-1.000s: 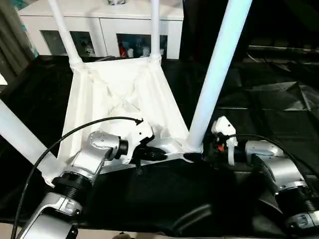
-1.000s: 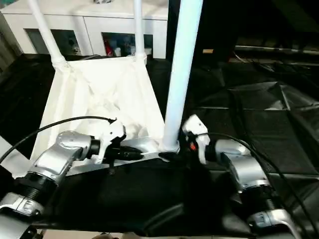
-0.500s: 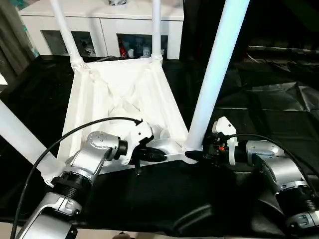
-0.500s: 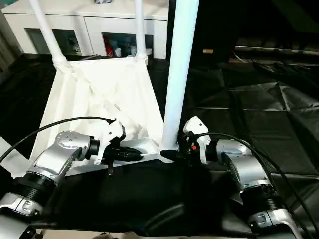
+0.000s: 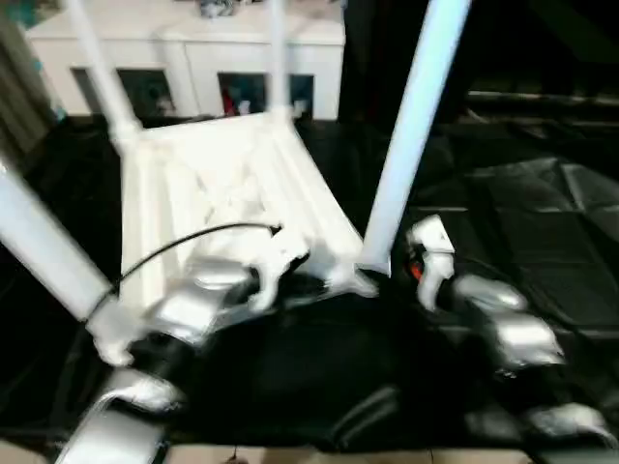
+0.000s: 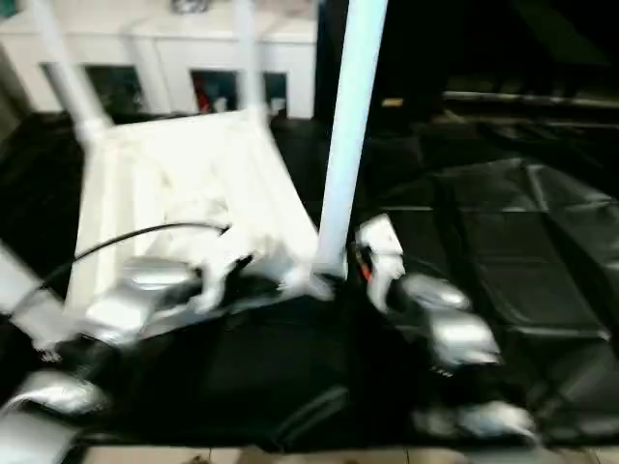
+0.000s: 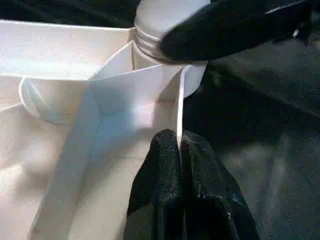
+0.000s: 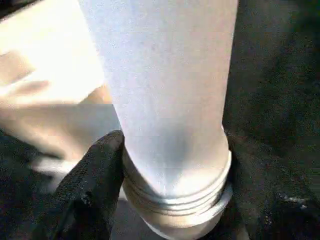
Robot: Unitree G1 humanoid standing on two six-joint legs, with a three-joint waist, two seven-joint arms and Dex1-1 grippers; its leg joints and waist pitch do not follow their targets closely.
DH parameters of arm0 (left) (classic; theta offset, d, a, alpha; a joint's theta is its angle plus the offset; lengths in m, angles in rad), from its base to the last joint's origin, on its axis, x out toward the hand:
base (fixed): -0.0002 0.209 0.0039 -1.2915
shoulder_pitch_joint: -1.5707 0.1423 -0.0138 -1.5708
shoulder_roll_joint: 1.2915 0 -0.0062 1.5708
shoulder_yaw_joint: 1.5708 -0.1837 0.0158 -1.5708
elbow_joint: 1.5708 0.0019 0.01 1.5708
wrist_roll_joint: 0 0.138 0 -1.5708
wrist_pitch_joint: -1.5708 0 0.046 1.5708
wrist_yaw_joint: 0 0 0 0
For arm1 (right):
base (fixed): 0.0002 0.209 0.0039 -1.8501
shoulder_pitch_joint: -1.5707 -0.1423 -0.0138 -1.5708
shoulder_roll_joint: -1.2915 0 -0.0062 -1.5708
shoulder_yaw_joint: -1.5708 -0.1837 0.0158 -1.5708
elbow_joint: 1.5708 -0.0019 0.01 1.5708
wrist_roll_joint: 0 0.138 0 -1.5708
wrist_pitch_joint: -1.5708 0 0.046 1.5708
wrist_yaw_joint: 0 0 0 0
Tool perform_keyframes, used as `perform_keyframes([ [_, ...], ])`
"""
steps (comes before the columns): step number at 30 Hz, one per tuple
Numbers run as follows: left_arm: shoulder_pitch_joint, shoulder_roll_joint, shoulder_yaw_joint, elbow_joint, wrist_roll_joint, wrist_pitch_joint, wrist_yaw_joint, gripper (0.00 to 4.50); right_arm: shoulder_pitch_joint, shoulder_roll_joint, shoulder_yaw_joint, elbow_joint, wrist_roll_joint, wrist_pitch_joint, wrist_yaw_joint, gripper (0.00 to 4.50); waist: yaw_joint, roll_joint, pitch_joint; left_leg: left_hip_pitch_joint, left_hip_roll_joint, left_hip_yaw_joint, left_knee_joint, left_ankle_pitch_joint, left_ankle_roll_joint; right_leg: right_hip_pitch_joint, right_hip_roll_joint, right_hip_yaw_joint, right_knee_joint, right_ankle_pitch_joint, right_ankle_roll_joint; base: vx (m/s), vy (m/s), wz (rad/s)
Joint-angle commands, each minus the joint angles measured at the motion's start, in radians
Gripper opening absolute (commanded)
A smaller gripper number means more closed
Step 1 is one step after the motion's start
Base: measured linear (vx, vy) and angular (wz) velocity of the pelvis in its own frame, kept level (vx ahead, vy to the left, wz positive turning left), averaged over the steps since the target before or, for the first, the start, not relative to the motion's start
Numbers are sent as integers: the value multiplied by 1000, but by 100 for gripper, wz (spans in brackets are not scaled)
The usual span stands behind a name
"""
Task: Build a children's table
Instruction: Rotate leg to tighten
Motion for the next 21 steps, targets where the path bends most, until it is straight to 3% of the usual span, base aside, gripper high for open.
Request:
perform_keyframes([
  [1,-15,-50,5,8,-12,-1,65,0,-4,37,-20,86,-25,37,-150,272,0,-12,-52,1,29,-13,-77,-227,5,45,-66,40,-100,-407,-150,0,0,0],
  [3,-20,-101,-6,18,2,9,133,0,-34,78,-5,115,-53,7,-210,272,-5,-10,-53,4,28,-12,-75,-242,8,40,-66,41,-103,-414,-147,0,0,0],
  [4,-22,-118,-14,24,11,8,152,0,-48,94,4,125,-56,-7,-201,272,-4,-17,-55,4,28,-13,-76,-235,11,43,-66,41,-102,-401,-147,0,0,0],
  [5,-22,-120,-15,25,12,8,153,0,-49,95,5,126,-56,-8,-200,272,-4,-13,-54,2,28,-12,-76,-227,18,42,-64,42,-99,-377,-152,0,0,0],
  [7,-28,-135,-32,39,33,-2,168,0,-66,113,26,133,-67,-47,-164,272,-2,-16,-56,-2,28,-11,-74,-211,31,45,-63,43,-95,-333,-161,0,0,0],
  [9,-31,-130,-31,47,39,-7,167,0,-66,119,25,121,-60,-64,-142,328,0,-18,-57,-4,28,-9,-73,-188,45,46,-64,43,-91,-287,-175,0,0,0],
  [12,-34,-100,-26,48,39,-8,142,0,-62,115,11,94,-27,-74,-99,351,4,-15,-58,-4,27,-8,-72,-180,57,48,-65,43,-91,-289,-177,0,0,0],
  [15,-30,-72,-23,40,35,-9,102,0,-62,87,19,78,-25,-76,-49,385,3,-15,-58,-5,29,-8,-72,-176,60,47,-64,42,-91,-283,-180,0,0,0],
  [17,-23,-29,-25,22,25,-9,33,0,-50,31,37,25,-6,-35,69,390,5,-12,-58,-4,28,-9,-72,-174,65,50,-64,42,-90,-276,-180,0,0,0],
  [20,-16,24,-32,3,8,-18,-65,0,-26,-52,66,-45,12,-18,214,390,8,-11,-63,-9,30,-11,-69,-136,83,55,-63,41,-80,-195,-197,0,0,0],
  [21,-13,43,-31,-4,-2,-26,-103,0,-15,-85,77,-70,17,-16,269,390,7,-6,-65,-6,34,-9,-65,-115,91,49,-63,43,-73,-142,-218,0,0,0],
])
